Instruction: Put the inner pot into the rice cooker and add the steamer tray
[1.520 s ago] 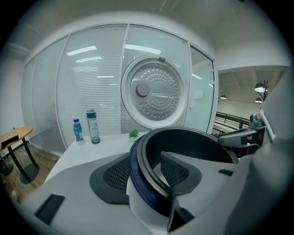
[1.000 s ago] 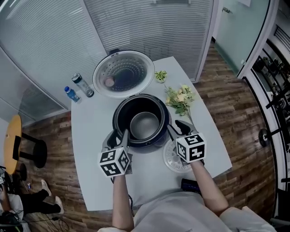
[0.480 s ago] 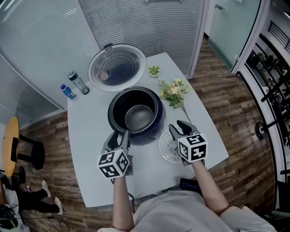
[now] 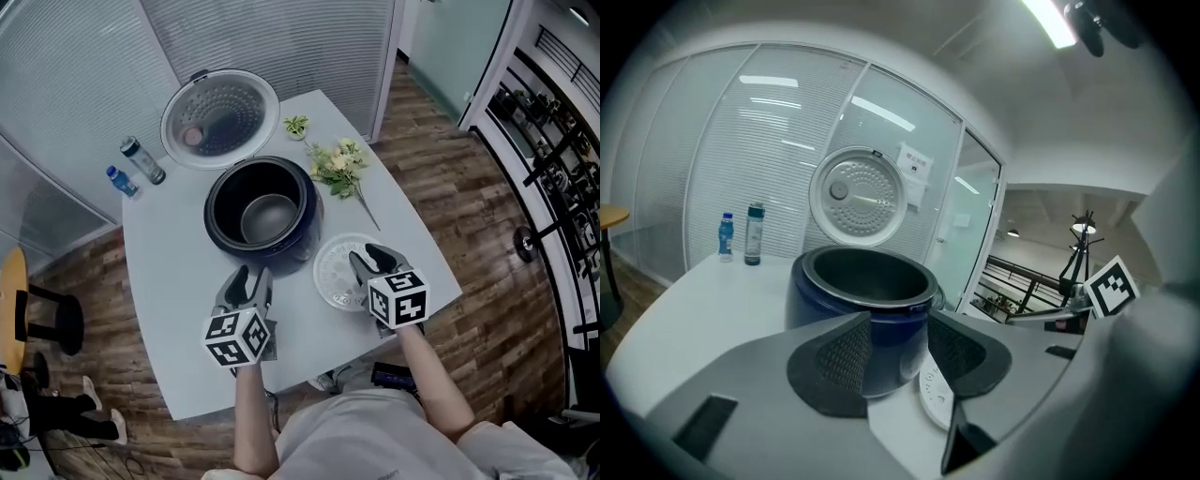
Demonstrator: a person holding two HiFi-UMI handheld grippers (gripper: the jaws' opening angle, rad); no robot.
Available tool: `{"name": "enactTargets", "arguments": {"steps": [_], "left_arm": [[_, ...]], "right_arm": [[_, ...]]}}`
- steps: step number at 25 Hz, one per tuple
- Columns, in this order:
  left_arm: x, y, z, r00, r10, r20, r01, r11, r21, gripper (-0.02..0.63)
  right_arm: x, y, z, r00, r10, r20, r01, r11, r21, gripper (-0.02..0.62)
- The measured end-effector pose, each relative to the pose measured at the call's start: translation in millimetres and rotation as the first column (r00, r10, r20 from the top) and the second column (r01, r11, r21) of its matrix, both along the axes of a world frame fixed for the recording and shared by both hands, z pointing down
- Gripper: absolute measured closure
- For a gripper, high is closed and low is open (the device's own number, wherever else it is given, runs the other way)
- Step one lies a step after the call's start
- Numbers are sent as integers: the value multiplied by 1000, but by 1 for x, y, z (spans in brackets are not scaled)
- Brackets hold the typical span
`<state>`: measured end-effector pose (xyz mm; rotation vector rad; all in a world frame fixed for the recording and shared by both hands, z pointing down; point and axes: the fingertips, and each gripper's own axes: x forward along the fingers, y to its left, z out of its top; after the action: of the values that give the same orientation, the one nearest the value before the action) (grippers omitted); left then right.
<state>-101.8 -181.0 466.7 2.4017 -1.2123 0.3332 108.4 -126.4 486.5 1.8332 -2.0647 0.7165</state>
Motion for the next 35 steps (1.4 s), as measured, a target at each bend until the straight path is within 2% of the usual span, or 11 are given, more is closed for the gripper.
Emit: {"name": "enactTargets", "arguments": {"steps": [7, 10, 18, 26, 35], "left_arm": [[12, 22, 17, 999, 35, -25, -35, 999, -27, 413], [22, 33, 31, 998, 56, -14, -57, 997, -52, 413], [42, 42, 72, 1000, 15, 6, -14, 989, -150, 413], [70, 52, 134, 1000, 17, 12, -13, 964, -265, 413], [98, 53, 173, 1000, 1, 21, 7, 940, -341, 414]], "right_arm": [[10, 37, 15, 999, 38, -19, -39, 999, -29, 436], [20, 51, 23, 998, 59, -25, -60, 997, -43, 435], [55, 64, 66, 998, 46, -41, -52, 986, -156, 436], [83, 61, 116, 999, 15, -36, -24, 968, -249, 436], [99, 51, 144, 999, 13, 30, -4, 959, -283, 436]]}}
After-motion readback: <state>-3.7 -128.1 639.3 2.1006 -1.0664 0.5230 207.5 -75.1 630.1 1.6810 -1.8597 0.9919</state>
